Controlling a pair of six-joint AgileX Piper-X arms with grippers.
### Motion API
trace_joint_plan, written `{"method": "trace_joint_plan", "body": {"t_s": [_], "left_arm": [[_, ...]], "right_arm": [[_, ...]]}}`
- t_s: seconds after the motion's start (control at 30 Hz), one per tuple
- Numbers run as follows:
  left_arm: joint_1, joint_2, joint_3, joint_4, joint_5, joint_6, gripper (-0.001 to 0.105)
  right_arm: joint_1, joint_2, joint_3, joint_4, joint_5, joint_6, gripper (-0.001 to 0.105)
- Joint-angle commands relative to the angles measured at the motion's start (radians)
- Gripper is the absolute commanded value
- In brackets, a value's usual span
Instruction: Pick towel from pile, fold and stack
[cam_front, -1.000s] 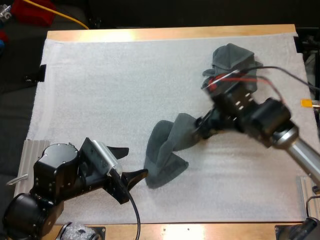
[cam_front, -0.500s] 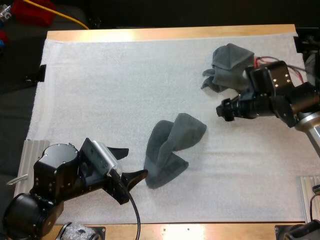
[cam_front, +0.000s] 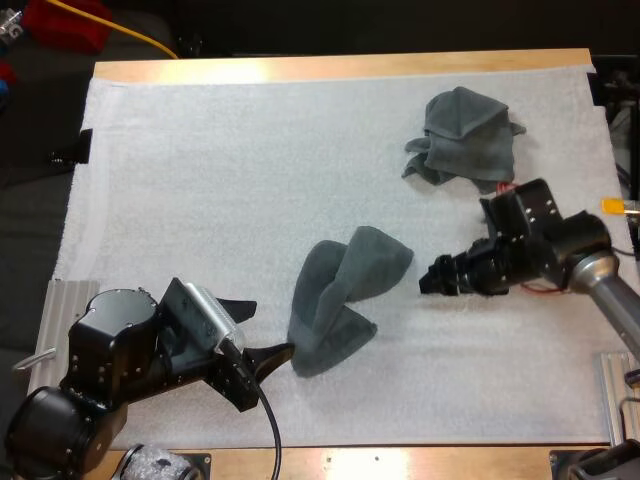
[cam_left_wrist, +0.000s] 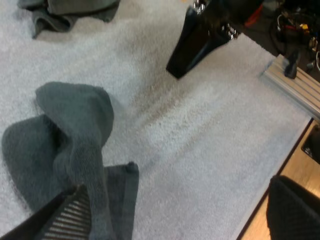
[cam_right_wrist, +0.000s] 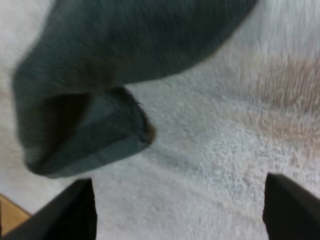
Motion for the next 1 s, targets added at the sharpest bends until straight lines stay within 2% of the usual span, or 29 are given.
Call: {"method": "trace_joint_plan", "body": {"t_s": [0.0,0.33,0.87,0.97], "left_arm": [[-0.004,0.003,-0.007,0.002,0.011,-0.008,0.07],[-0.004,0.003,-0.007,0.002,0.011,-0.008,0.07],[-0.004,0.003,-0.007,0.008,0.011,-0.008,0.07],[-0.004,0.003,-0.007,0.008,0.011,-0.008,0.07]], "right_arm": [[0.014,-0.005,0.009,-0.03,-0.024,0.01,0.067],[0.141,-0.005,0.133,-0.303,-0.027,0.216,0.067],[0.216,0.146,0.149,-0.436,-0.039,0.284,0.067],[0.219,0.18,0.149,-0.472,-0.061,0.302,0.063]]}}
